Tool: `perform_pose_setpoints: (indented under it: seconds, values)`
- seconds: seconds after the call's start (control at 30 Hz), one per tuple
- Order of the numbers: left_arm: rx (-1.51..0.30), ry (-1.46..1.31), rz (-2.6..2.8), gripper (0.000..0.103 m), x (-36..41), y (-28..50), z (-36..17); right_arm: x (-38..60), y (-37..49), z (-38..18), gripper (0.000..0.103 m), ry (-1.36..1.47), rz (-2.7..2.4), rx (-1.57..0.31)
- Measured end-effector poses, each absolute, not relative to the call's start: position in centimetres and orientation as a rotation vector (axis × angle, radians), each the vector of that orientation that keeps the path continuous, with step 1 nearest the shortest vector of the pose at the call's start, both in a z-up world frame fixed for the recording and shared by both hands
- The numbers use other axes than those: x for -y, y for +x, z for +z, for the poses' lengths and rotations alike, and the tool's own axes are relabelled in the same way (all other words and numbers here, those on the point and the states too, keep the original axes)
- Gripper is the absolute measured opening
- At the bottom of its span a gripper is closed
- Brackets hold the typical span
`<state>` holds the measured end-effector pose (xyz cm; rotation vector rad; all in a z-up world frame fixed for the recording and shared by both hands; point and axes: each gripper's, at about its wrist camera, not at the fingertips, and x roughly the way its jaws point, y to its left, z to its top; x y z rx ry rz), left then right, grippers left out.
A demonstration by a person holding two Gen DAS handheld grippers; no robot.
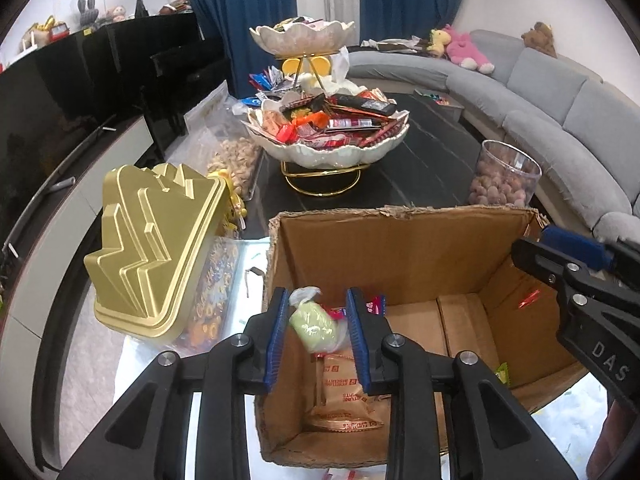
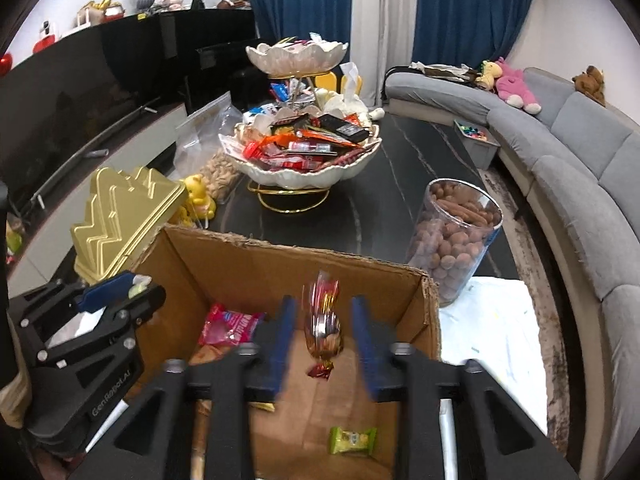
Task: Organize snacks
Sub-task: 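Open the left tool over the box while the right tool opens, dropping both candies, then raise both tools out of the box and move toward the loose snacks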
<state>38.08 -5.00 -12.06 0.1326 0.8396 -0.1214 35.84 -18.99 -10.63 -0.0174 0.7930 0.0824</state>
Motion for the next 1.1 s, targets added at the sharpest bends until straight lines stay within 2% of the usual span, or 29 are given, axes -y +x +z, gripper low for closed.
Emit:
perform_pose_setpoints:
  seconds: [0.07, 0.23, 0.3, 0.33, 0.37, 0.63, 1.1]
  values:
    - [-0.834, 0.144, -0.125, 0.043, 5.2, 37.9, -12.0, 19.4, 35.8, -10.4, 0.051, -0.01, 0.073, -0.779]
    - [-0.828, 0.144, -0.14, 0.056, 5.5, 37.7, -11.6, 20.2, 35.8, -9.8, 0.053, 0.008, 0.06, -0.77]
    - [-0.825, 0.135, -0.139, 0.064, 5.5, 37.5, -11.4, 20.7, 35.6, -9.4, 0.056, 0.016, 0.052, -0.763]
    - [-0.817, 0.139, -0.13, 0.073, 5.6, 37.4, -11.2, 20.8, 35.5, -9.3, 0.056, 0.019, 0.048, -0.761]
    - [-0.804, 0.141, -0.126, 0.075, 5.7, 37.2, -10.9, 20.9, 35.4, -9.1, 0.056, 0.021, 0.045, -0.758]
    - [-0.767, 0.151, -0.128, 0.08, 6.3, 35.4, -8.8, 22.0, 33.1, -7.5, 0.057, 0.028, 0.026, -0.738]
    - [-0.709, 0.154, -0.119, 0.081, 6.5, 30.2, -4.6, 22.8, 27.5, -4.1, 0.057, 0.03, 0.01, -0.685]
